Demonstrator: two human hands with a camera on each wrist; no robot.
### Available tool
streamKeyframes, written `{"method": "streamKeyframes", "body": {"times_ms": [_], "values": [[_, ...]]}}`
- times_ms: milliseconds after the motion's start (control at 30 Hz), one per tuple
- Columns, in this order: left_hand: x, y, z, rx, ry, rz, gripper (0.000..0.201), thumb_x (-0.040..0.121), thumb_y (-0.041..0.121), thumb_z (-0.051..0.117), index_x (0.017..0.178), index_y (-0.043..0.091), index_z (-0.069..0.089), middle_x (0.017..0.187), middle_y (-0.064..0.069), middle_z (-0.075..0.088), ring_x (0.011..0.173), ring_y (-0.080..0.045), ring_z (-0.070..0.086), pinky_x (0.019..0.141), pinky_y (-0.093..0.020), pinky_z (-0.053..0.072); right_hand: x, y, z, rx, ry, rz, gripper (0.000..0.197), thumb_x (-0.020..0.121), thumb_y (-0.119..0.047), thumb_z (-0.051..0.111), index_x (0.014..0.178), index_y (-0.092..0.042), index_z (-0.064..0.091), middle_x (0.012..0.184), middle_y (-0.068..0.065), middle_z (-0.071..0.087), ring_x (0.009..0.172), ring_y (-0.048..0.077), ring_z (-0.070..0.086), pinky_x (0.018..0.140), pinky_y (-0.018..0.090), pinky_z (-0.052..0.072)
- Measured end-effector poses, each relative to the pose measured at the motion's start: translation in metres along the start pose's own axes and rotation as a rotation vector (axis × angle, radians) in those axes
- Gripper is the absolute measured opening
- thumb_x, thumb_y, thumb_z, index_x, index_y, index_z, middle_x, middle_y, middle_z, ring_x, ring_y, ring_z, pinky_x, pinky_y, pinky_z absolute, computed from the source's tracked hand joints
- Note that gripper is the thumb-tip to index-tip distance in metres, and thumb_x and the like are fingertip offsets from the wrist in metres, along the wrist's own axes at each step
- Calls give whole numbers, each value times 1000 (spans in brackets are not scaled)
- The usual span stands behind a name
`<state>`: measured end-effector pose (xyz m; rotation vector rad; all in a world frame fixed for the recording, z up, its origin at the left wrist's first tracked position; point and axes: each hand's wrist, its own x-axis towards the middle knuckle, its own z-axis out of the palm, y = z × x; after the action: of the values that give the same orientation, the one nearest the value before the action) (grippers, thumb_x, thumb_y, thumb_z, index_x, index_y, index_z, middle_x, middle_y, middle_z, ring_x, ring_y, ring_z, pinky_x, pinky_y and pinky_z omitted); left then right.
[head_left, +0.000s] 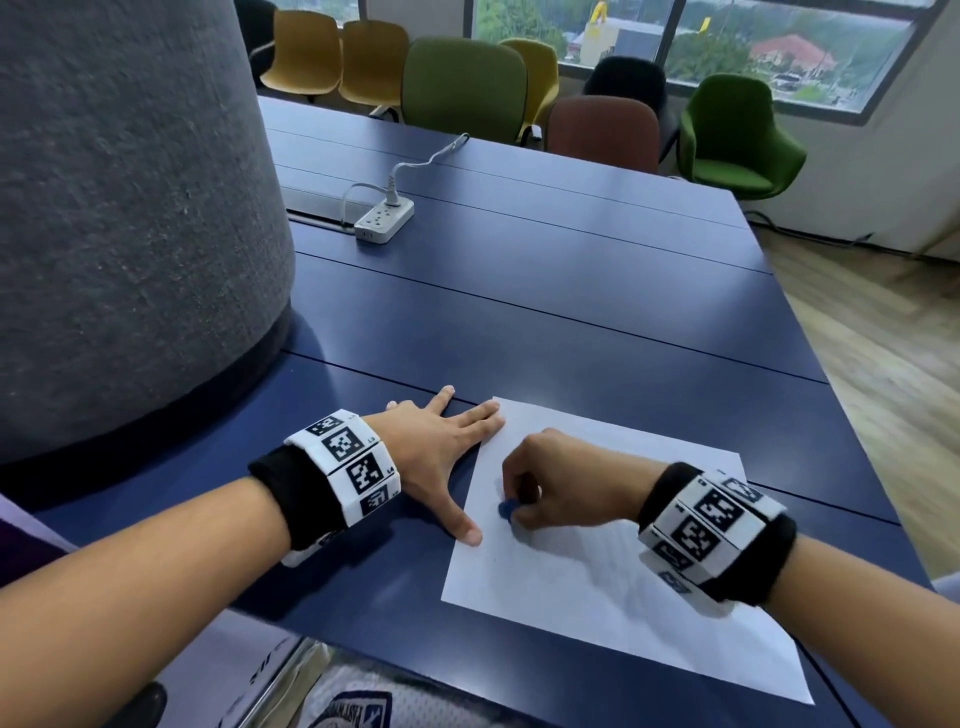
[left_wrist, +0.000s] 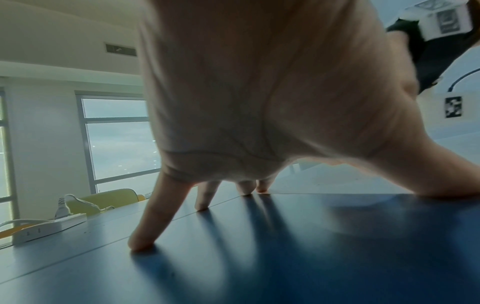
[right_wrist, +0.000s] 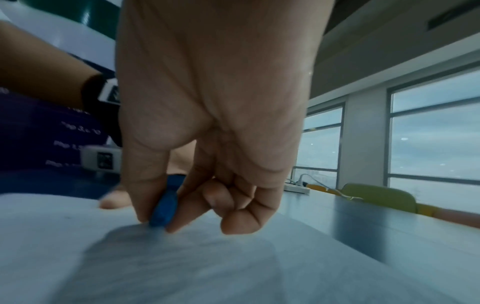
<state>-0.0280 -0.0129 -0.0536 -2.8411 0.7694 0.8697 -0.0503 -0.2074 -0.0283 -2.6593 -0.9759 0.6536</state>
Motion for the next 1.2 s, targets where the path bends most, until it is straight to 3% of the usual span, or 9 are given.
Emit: {"method": "streamKeyframes", "body": {"times_ms": [133,300,467,567,733,833,933,1033,1200], "values": [[0,0,-1,1,-6,-7,138,53,90,63,153,39,-17,154,30,-27,149,-28,-19,112,-65,23,-10,-15,11,0,-134,-84,12,80,-21,71,86,-11,70,82,2,71,67,14,56,68,30,52],[1,0,0,2,-12,-7,138,52,90,63,152,39,-17,154,31,-28,149,-28,-20,112,-64,24,-2,-1,3,-16,4,-18,13,81,-26,70,84,-13,69,80,0,70,72,17,60,72,36,53],[1,1,-1,8,-16,-10,138,52,91,63,152,39,-18,154,30,-28,149,-29,-20,112,-65,23,-15,-16,12,-18,-146,-78,14,80,-23,71,84,-10,68,82,3,70,70,16,57,66,28,49],[2,1,1,5,-17,-7,139,52,91,62,152,40,-19,153,31,-29,149,-29,-20,111,-64,25,4,0,1,-26,-59,0,16,80,-27,71,83,-11,68,83,3,71,70,18,57,69,32,51],[0,0,1,5,1,2,138,52,92,61,151,41,-22,153,31,-29,149,-29,-20,110,-63,28,40,31,-20,-69,152,81,25,81,-27,68,79,-2,68,75,15,68,72,31,61,64,37,51],[1,0,1,11,-3,-3,138,51,92,60,150,41,-22,152,32,-29,149,-28,-20,110,-62,28,47,42,-26,-31,246,133,18,82,-24,68,78,-6,68,71,4,65,70,25,59,65,35,51],[2,0,1,8,5,6,139,51,92,61,150,42,-22,153,31,-29,149,-29,-19,109,-62,30,38,33,-17,-48,188,61,16,80,-21,69,73,-9,63,64,-1,57,58,16,50,56,28,41],[1,0,0,4,4,5,139,51,91,62,150,43,-23,153,31,-29,149,-30,-18,108,-63,31,34,23,-13,-77,49,-4,17,80,-22,71,71,-14,60,65,-2,59,54,11,48,56,27,42],[1,0,0,22,-7,-3,138,52,92,60,151,40,-21,153,30,-29,148,-29,-20,109,-63,29,47,43,-28,-59,206,106,16,81,-23,70,71,-14,62,69,4,65,61,19,53,60,31,46]]}}
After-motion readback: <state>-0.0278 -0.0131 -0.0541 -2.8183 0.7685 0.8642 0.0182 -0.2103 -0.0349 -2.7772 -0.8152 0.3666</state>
